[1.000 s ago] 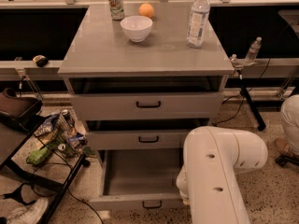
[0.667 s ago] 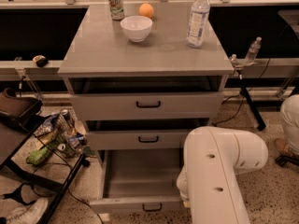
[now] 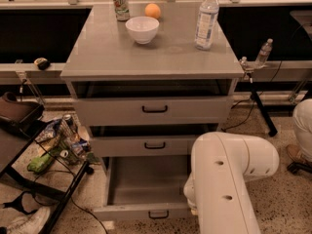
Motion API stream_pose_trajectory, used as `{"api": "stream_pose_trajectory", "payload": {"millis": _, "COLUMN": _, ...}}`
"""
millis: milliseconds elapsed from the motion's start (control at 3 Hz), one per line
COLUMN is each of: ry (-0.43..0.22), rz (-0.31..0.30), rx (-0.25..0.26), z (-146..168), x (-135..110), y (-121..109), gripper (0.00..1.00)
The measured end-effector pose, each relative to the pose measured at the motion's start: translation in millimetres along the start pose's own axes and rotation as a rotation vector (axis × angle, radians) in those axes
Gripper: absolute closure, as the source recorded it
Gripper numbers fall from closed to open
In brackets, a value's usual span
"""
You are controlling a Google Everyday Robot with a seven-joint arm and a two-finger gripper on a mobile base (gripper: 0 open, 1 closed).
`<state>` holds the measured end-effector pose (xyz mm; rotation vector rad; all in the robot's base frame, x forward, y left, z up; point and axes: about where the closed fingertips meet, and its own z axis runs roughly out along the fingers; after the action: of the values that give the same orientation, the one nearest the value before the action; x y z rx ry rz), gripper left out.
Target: Open bottom drawer
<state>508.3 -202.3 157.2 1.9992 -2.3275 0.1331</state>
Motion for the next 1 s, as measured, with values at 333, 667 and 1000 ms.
{"api": "stream_pose_trajectory", "payload": {"millis": 333, "ry": 0.0, "rz": 0.0, "rx": 0.0, "z": 0.0, "x": 0.0, "y": 0.0, "gripper": 0.14}}
{"api": "stream_pose_trajectory", "payload": {"millis": 667, "ry": 0.0, "rz": 0.0, "rx": 0.0, "z": 0.0, "x": 0.0, "y": 0.1, "gripper": 0.0}}
{"api": "stream_pose_trajectory", "payload": {"millis": 1000, "ry": 0.0, "rz": 0.0, "rx": 0.0, "z": 0.1, "x": 0.0, "y": 0.2, "gripper": 0.0}}
